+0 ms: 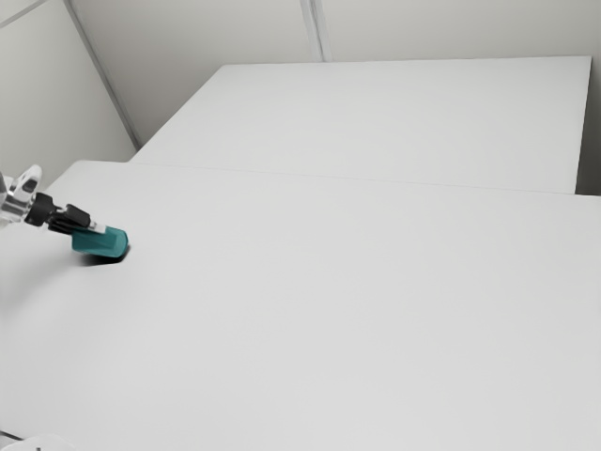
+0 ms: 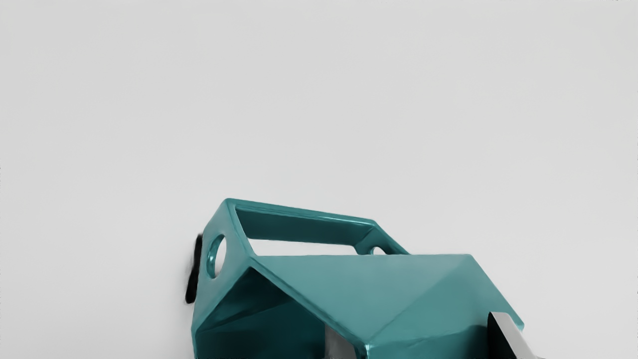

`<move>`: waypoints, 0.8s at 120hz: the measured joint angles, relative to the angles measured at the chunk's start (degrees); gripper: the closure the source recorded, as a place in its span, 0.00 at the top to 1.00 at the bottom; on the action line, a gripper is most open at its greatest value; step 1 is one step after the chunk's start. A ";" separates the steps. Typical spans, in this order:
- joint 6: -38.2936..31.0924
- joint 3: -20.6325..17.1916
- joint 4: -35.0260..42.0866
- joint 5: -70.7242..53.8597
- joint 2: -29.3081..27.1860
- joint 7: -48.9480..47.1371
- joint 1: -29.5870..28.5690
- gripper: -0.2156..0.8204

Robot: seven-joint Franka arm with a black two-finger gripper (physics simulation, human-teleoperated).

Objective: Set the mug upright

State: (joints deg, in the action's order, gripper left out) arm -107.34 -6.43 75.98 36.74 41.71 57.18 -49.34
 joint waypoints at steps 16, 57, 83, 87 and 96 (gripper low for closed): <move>-0.20 -0.46 -0.28 -0.06 -0.77 0.47 0.62 0.19; -0.12 -1.64 -0.34 2.16 -2.82 1.17 3.83 0.06; -3.78 -1.57 7.56 -3.83 -11.74 -1.79 12.42 0.04; -4.96 -1.58 9.44 -6.10 -13.49 -2.88 14.09 0.04; -7.16 -1.58 12.67 -12.98 -17.28 -6.15 17.71 0.03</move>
State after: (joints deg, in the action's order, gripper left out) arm -114.50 -8.01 88.65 23.76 24.43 51.03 -31.63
